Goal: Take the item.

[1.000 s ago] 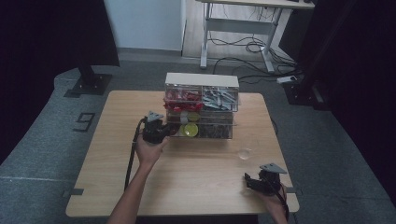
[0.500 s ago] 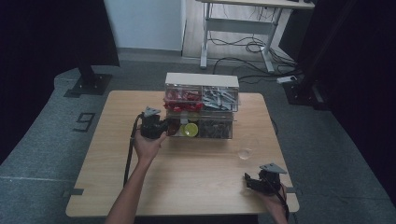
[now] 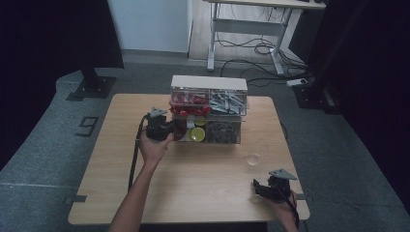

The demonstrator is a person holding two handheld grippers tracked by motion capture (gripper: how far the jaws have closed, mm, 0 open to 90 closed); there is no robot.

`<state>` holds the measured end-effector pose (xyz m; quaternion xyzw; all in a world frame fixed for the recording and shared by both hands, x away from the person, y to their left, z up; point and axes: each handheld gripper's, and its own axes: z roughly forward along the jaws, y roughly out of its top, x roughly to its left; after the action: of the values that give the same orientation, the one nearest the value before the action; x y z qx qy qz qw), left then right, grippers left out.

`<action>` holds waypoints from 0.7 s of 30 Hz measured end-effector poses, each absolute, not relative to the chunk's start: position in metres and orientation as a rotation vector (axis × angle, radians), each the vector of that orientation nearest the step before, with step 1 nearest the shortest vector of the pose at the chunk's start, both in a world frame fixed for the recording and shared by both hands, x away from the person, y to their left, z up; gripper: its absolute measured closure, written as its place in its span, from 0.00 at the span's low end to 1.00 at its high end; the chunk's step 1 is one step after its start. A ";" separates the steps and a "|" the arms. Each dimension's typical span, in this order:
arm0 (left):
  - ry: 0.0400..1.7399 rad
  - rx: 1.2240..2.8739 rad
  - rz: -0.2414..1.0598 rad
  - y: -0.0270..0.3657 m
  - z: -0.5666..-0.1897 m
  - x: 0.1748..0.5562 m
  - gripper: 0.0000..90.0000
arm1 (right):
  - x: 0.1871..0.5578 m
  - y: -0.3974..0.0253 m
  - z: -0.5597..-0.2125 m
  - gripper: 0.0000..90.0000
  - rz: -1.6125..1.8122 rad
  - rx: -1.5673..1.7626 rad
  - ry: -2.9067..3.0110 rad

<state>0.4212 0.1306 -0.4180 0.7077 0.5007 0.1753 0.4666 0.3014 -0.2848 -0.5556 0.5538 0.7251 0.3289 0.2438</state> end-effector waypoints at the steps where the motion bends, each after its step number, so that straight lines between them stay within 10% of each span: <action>1: 1.228 1.739 0.430 0.130 -0.418 0.421 1.00 | 0.301 -0.285 -0.556 0.19 0.899 1.513 1.981; 21: 1.229 1.737 0.403 0.131 -0.421 0.426 1.00 | 0.279 -0.259 -0.532 0.44 1.085 1.357 1.940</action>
<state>0.4264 0.1314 -0.4206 0.7085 0.5012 0.1643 0.4688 0.2788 -0.2587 -0.5321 0.5024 0.7181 0.4018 0.2654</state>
